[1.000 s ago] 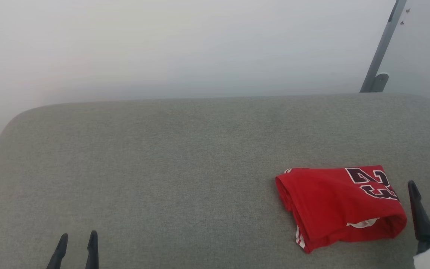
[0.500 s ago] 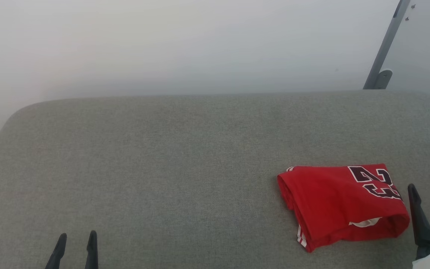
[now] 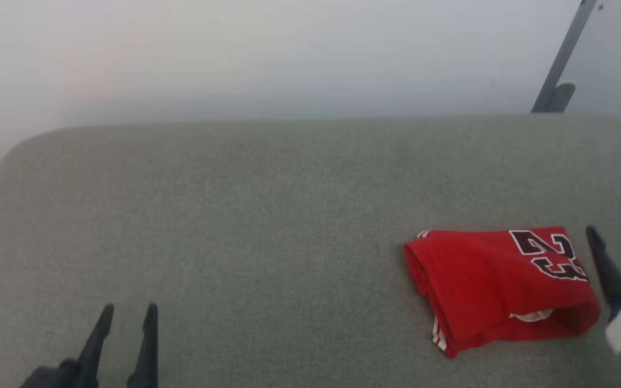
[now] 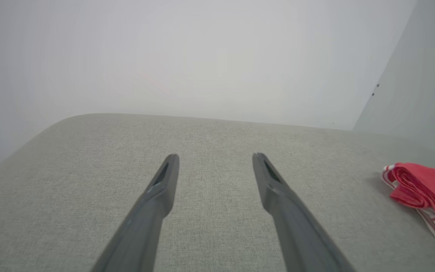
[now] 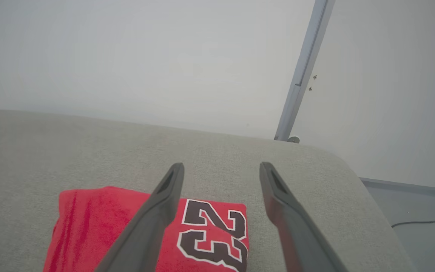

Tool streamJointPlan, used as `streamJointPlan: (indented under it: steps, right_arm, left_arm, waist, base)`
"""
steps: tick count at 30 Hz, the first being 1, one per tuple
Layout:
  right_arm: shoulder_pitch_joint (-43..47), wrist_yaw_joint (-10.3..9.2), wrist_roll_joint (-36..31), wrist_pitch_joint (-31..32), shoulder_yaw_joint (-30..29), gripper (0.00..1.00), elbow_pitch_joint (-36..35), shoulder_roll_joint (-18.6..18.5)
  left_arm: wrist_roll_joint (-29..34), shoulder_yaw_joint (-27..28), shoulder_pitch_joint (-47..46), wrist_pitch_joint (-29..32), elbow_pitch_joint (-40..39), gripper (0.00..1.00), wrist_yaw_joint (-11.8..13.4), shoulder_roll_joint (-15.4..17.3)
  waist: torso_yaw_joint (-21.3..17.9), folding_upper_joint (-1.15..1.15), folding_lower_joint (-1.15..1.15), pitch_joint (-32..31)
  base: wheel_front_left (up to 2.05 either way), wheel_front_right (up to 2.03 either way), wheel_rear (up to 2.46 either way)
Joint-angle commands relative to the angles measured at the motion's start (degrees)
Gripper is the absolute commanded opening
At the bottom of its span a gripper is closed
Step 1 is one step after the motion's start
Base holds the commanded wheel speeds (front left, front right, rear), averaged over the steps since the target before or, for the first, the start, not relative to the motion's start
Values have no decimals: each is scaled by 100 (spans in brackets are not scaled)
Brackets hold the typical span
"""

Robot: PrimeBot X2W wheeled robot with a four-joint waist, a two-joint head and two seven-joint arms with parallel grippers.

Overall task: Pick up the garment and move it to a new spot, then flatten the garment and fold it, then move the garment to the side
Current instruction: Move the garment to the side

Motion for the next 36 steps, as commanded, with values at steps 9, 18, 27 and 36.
streamJointPlan:
  steps: [9,18,27,36]
  right_arm:
    - [-1649,0,469,1839,591,100,764,-870]
    - [-1994,0,1517,4175,698,100,1062,-1153]
    - [-2074,0,1725,5609,882,100,1015,-989]
    - [-2131,-5,1528,5429,737,0,946,-676]
  left_arm:
    - [-49,-310,-1034,-25,102,100,-9,192]
    - [-144,-473,-1624,-25,121,100,-9,301]
    - [-220,-757,-2268,-25,184,100,-10,452]
    - [-270,-887,-2550,-25,271,100,-10,566]
  waist:
    - [29,0,0,939]
    - [-1,0,0,1497]
    - [-25,0,0,2068]
    - [-180,0,0,2253]
  base:
    - [0,0,0]
    - [0,0,0]
    - [0,0,0]
    - [0,0,0]
